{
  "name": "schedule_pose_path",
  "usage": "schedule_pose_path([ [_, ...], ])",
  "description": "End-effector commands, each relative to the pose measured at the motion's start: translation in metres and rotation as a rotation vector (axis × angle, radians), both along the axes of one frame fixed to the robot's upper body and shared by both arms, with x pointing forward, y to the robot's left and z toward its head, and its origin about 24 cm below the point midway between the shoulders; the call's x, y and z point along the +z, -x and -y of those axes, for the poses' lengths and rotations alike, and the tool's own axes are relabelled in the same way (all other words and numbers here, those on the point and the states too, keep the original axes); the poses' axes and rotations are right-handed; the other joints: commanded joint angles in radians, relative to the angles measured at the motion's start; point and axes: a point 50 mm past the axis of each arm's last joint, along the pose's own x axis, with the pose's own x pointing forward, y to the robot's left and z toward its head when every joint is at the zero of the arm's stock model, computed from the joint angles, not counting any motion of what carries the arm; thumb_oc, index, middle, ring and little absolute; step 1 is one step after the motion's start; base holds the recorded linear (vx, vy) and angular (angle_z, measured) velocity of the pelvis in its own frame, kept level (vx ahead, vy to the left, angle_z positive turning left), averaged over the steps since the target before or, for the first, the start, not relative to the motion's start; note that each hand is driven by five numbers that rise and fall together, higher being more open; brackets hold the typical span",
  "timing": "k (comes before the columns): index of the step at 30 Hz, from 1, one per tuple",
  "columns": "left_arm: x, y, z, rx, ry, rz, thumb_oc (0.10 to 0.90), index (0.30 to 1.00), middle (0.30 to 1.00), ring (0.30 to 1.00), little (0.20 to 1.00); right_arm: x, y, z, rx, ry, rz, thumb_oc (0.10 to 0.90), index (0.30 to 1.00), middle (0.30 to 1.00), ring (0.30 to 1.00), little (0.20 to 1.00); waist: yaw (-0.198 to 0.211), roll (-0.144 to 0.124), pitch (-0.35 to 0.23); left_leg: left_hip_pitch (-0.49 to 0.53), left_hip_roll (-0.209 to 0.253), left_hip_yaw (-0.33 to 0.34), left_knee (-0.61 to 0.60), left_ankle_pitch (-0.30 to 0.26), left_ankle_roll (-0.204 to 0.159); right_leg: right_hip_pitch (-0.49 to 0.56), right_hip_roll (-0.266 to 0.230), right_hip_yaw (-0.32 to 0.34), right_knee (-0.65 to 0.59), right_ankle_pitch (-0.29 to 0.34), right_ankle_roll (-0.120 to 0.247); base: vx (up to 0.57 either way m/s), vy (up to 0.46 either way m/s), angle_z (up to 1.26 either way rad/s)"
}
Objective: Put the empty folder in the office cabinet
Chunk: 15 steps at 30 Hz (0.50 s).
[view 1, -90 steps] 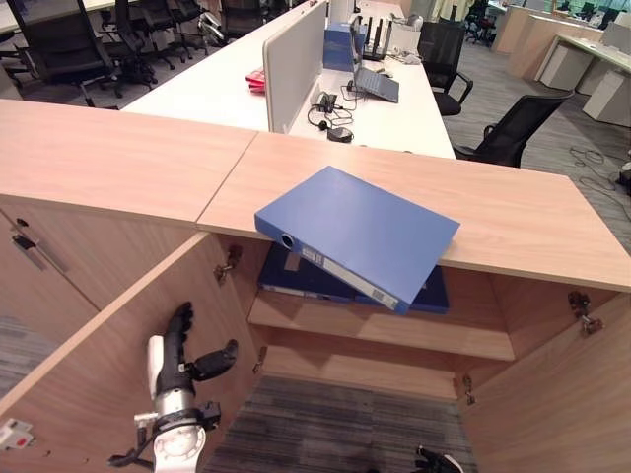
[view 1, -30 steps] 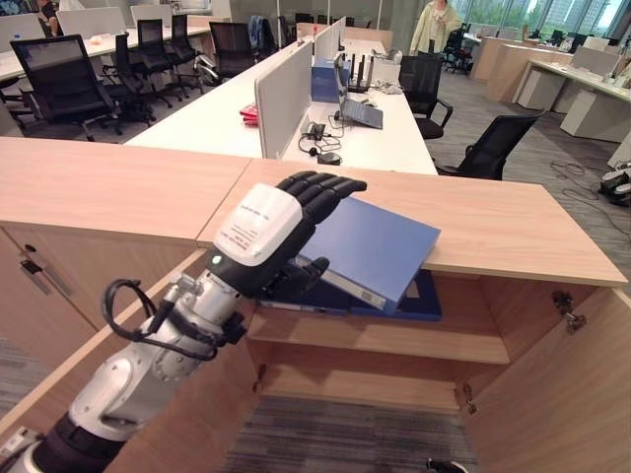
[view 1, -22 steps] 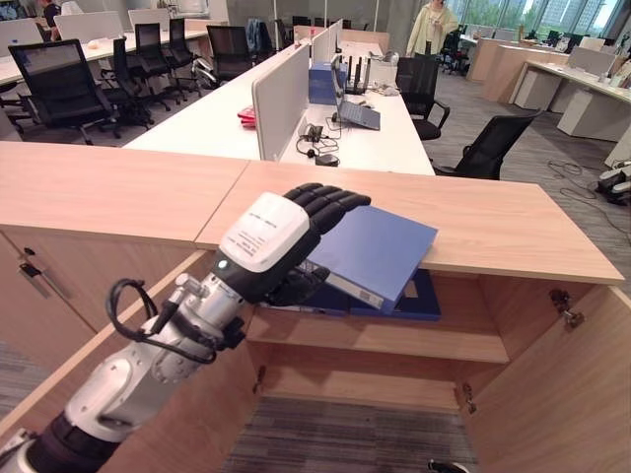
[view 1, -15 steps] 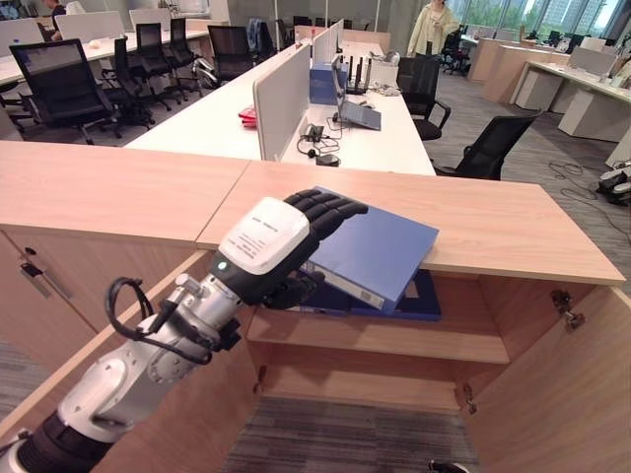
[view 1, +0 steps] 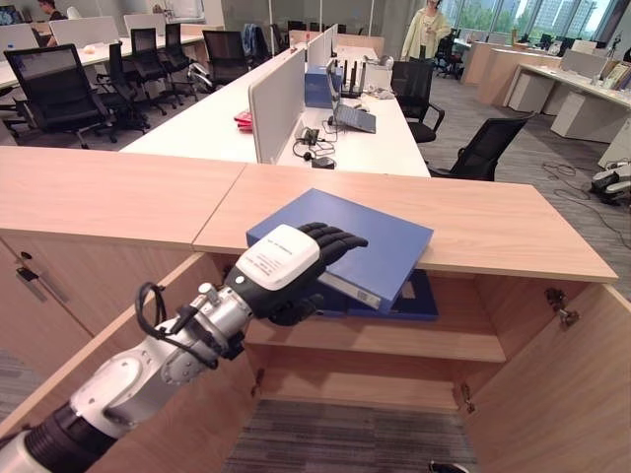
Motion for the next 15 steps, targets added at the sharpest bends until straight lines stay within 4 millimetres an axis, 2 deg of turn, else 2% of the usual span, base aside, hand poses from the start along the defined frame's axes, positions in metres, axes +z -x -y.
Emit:
schedule_pose_path([
  [1,0.051,-0.013,0.013,-0.058,0.034,0.259,0.8,0.9,0.9,0.9,0.9,0.009,-0.03,0.012,0.045,0.055,0.053,0.8,0.9,0.9,0.9,0.9,-0.019,0.013,-0.015,-0.043,-0.023,-0.057,-0.004,-0.08,-0.017,0.055,0.042,0.03,0.007,-0.081,-0.016,0.0,0.0,0.0],
  [9,0.051,-0.02,0.014,-0.052,0.0,0.278,0.8,0.9,0.9,0.9,0.9,0.009,-0.028,0.013,0.045,0.063,0.04,0.8,0.9,0.9,0.9,0.9,-0.024,0.015,-0.019,-0.041,-0.024,-0.055,-0.004,-0.082,-0.017,0.056,0.042,0.033,0.007,-0.081,-0.015,0.0,0.0,0.0],
  [15,0.049,-0.035,0.017,-0.035,-0.057,0.295,0.8,0.9,0.9,0.9,0.9,0.009,-0.028,0.013,0.049,0.069,0.04,0.8,0.9,0.9,0.9,0.9,-0.032,0.017,-0.021,-0.04,-0.024,-0.051,-0.004,-0.085,-0.016,0.056,0.041,0.035,0.007,-0.082,-0.013,0.0,0.0,0.0],
])
